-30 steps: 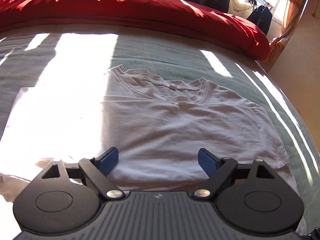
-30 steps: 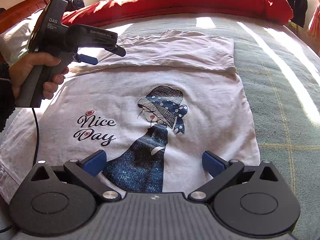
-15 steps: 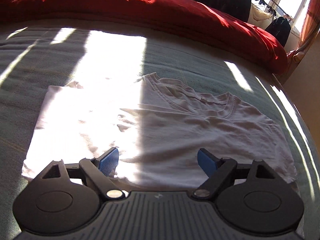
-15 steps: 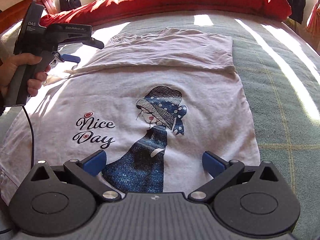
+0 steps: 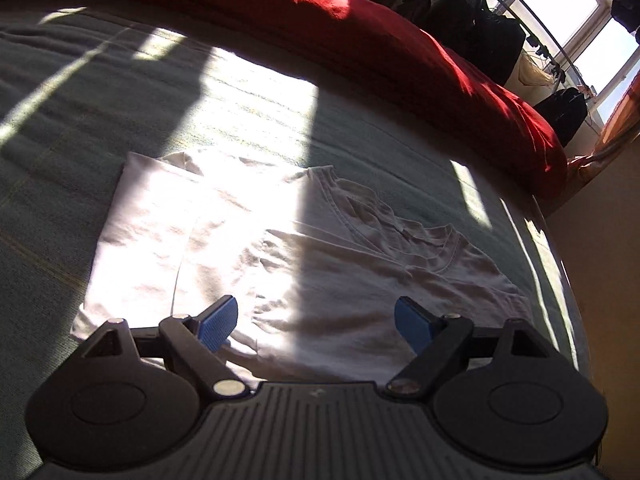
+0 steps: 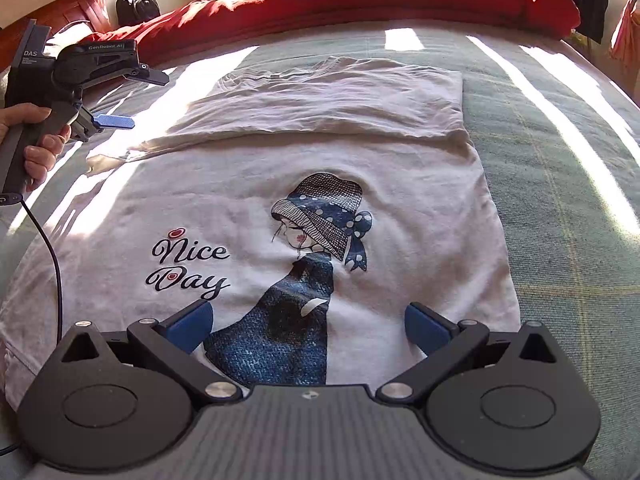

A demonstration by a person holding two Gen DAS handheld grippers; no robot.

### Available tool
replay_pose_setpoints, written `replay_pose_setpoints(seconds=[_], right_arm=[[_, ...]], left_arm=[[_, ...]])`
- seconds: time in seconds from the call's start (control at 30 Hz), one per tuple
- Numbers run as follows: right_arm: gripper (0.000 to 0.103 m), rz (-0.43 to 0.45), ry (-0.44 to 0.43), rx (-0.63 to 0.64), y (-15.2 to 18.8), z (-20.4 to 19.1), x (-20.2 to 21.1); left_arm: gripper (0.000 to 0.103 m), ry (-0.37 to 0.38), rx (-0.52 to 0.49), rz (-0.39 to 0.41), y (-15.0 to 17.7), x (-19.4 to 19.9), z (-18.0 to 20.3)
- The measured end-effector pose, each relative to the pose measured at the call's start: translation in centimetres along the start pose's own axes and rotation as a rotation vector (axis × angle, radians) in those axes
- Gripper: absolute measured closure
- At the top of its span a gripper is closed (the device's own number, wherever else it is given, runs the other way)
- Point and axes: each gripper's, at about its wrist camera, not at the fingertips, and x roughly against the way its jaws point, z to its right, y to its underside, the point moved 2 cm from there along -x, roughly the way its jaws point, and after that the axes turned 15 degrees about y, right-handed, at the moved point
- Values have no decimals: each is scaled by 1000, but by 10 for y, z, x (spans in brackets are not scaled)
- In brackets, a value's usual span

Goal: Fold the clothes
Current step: 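Move both open grippers back over the 'Nice Day' shirt print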

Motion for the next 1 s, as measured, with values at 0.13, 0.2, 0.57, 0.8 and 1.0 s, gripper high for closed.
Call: replay_pose_setpoints(seconds=[0.13,0.2,0.57,0.8,1.0], right_arm=[[0,-9,-1,-9,-2,2,1],[0,-11,6,-18,-4,4,2],[0,78,36,-59,-20,13,46],[0,187,54,-60,-24,27,94],[0,296,35,-22,-38,32,123]], left_arm=[[20,-162,-56,-21,11,7,6],[20,-206,-133,-24,13,19,23],[16,-164,-380,-13,26,114,114],[14,-149,-409,0,61,165,136],[14,-154,-429,44,84,194,161]])
